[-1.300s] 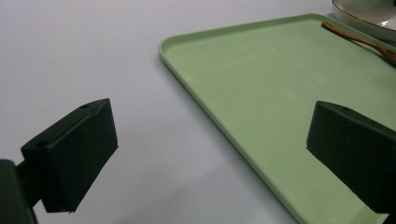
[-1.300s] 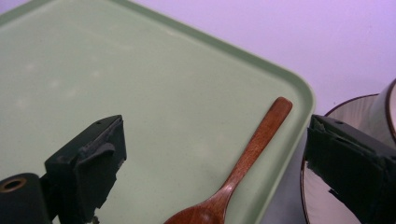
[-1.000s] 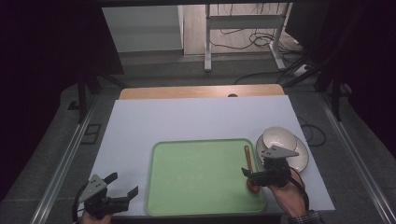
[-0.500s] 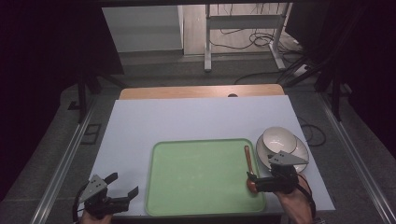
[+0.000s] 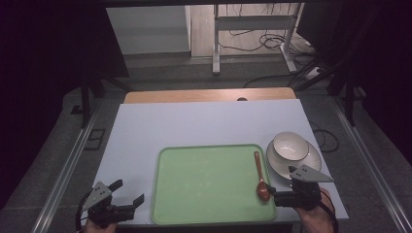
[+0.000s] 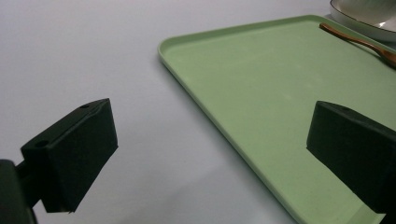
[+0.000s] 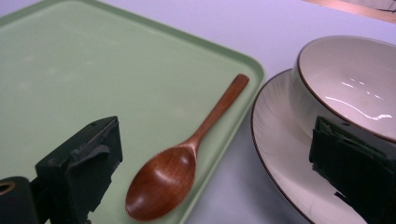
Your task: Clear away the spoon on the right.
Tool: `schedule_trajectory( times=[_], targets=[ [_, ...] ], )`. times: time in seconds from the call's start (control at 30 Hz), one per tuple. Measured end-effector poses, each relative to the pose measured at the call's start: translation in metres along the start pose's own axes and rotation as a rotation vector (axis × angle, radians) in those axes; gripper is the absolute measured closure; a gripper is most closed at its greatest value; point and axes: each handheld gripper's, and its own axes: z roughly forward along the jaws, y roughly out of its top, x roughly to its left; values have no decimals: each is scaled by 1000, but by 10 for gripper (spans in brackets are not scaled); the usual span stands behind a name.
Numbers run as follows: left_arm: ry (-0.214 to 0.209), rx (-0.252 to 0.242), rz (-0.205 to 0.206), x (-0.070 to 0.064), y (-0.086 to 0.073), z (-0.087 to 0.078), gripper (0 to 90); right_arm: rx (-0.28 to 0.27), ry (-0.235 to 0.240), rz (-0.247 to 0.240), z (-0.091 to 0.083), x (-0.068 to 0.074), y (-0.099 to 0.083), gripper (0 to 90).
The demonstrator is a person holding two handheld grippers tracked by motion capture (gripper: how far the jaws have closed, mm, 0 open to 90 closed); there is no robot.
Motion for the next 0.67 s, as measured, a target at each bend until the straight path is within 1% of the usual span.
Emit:
schedule_trajectory(
  times=[0.13, 0.2, 0.47, 0.67],
  targets=[
    [0, 2, 2, 0, 0, 0, 13, -2, -16, 2, -3, -1, -8, 22],
    [0, 1, 1, 0, 0, 0, 13, 5, -25, -2, -3, -2, -13, 22],
    [1, 4, 5, 0, 0, 1, 13, 37, -25, 8, -4, -3, -27, 21],
    [3, 3, 3, 0, 0, 1, 13, 55, -30, 15, -2, -6, -30, 22]
  ],
)
